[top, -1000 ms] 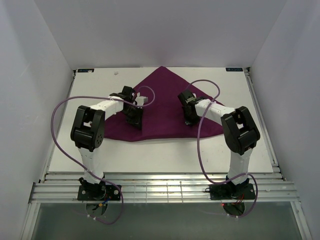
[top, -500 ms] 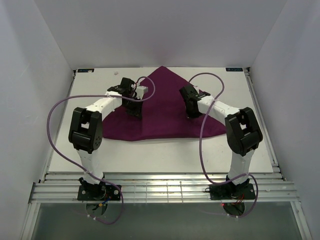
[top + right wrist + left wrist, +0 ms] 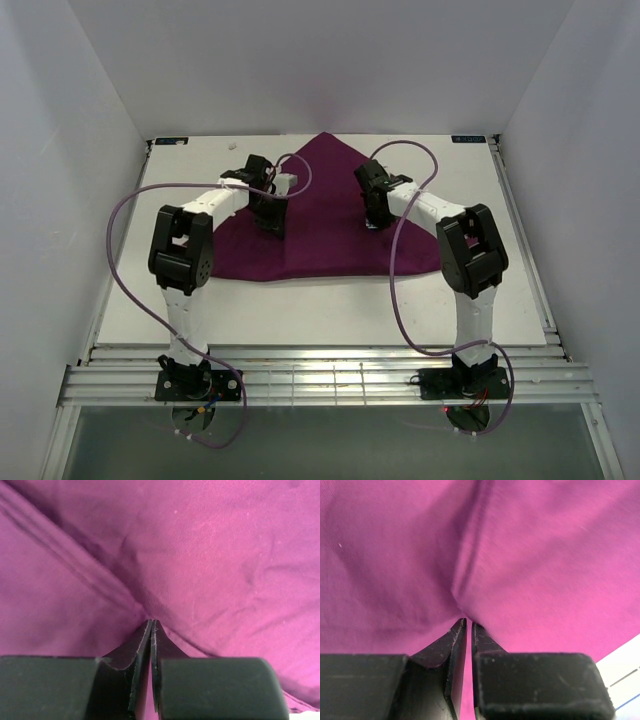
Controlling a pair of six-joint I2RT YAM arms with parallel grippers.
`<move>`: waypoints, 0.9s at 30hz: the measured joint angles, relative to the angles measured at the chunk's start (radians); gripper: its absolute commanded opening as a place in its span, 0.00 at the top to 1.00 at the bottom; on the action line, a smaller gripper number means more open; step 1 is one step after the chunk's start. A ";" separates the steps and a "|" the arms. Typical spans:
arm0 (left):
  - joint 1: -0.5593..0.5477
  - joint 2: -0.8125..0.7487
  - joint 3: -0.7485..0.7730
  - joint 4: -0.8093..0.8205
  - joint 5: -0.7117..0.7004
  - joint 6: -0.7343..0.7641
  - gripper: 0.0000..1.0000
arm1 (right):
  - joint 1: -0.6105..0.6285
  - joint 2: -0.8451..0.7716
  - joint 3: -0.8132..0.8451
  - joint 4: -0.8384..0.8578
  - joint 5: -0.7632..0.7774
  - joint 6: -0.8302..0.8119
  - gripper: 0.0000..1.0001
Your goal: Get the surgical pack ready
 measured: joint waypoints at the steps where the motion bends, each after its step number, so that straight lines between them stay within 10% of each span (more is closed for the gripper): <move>1: 0.003 0.018 0.010 0.001 0.000 -0.004 0.79 | -0.005 0.011 0.006 -0.002 -0.005 0.000 0.92; 27: 0.102 -0.102 0.033 -0.003 0.034 0.005 0.72 | -0.048 -0.138 -0.054 0.001 0.006 -0.005 0.92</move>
